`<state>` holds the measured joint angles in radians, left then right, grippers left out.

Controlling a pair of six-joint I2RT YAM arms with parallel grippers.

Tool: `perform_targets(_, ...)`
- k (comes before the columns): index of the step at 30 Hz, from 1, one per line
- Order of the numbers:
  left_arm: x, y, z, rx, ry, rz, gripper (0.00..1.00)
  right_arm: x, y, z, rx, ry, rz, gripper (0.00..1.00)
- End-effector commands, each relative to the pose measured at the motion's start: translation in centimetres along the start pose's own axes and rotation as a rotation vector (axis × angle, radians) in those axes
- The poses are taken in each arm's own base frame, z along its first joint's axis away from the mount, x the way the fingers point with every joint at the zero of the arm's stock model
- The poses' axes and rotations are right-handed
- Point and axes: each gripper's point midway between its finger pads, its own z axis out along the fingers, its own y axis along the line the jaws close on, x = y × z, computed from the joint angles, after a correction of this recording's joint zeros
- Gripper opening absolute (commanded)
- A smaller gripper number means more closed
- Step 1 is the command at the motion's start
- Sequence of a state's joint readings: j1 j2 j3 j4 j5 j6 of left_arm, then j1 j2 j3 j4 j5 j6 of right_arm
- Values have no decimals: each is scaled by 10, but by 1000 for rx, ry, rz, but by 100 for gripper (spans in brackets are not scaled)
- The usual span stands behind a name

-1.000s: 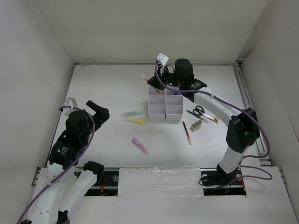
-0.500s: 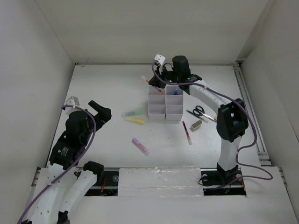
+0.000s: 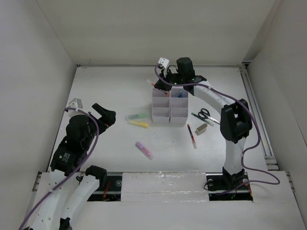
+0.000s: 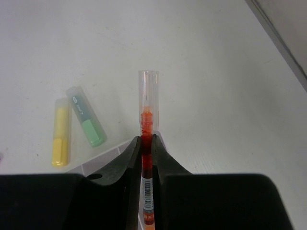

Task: Sort the stationery into containers
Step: Place the pen in the storage box.

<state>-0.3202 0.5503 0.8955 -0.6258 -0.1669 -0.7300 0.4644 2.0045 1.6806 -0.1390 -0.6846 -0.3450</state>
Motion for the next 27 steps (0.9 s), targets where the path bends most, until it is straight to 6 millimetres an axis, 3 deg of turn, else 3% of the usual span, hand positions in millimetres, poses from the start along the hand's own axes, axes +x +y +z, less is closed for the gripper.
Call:
perform_targets(1,-3,-8,0,51,-17,20,100,-6,-8,-4,6,-26,-44,0)
perform_targets(13,0,-12,1,71,2,39,100,8,-16,-5,12,-27,-36,0)
perform_targets(19,0,-12,1,71,2,39,100,10,-5,2,-32,-39,-10,0)
perform_targets(27,0,-12,1,71,2,39,100,-28,15,-7,-52,-101,-66,0)
